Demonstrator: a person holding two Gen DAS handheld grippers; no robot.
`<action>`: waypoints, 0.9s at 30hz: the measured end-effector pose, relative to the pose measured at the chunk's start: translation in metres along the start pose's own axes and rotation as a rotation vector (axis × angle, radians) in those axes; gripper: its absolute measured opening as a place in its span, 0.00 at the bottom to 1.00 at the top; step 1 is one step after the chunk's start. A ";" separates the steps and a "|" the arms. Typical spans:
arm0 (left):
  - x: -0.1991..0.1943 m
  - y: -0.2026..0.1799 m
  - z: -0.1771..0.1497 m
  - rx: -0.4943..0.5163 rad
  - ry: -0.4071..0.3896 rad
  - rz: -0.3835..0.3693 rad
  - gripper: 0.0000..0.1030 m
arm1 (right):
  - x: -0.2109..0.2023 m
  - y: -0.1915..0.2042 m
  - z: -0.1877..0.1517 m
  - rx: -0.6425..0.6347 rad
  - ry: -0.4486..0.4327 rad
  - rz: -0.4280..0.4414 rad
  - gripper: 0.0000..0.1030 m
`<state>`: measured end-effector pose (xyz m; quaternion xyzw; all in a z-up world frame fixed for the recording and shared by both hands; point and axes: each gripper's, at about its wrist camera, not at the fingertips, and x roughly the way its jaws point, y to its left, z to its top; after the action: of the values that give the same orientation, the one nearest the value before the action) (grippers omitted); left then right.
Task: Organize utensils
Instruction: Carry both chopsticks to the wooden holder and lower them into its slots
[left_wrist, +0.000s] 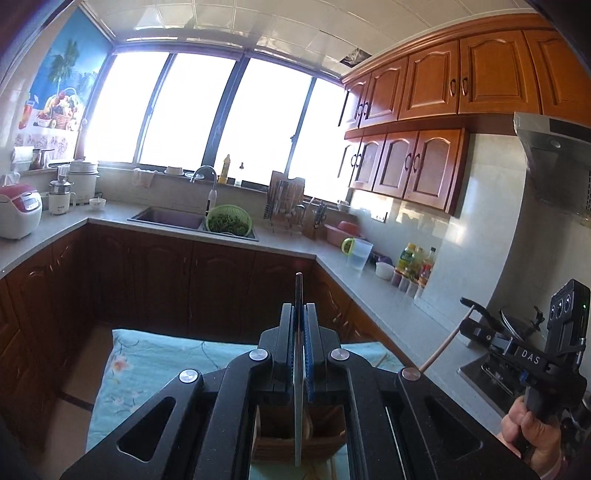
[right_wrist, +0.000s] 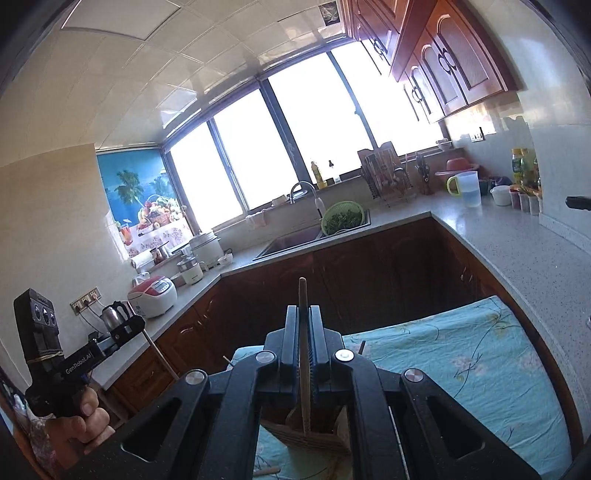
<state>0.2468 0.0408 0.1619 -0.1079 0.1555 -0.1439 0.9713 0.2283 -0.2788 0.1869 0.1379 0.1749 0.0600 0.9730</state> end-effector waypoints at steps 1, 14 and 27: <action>0.008 0.002 -0.001 -0.003 -0.009 0.013 0.02 | 0.005 -0.001 0.001 -0.007 -0.004 -0.012 0.04; 0.084 0.018 -0.091 -0.081 -0.033 0.121 0.02 | 0.068 -0.027 -0.049 0.019 0.083 -0.073 0.04; 0.116 0.015 -0.116 -0.099 0.081 0.130 0.04 | 0.087 -0.042 -0.073 0.069 0.140 -0.099 0.04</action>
<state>0.3171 -0.0007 0.0190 -0.1394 0.2083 -0.0770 0.9650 0.2860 -0.2868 0.0808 0.1578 0.2511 0.0152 0.9549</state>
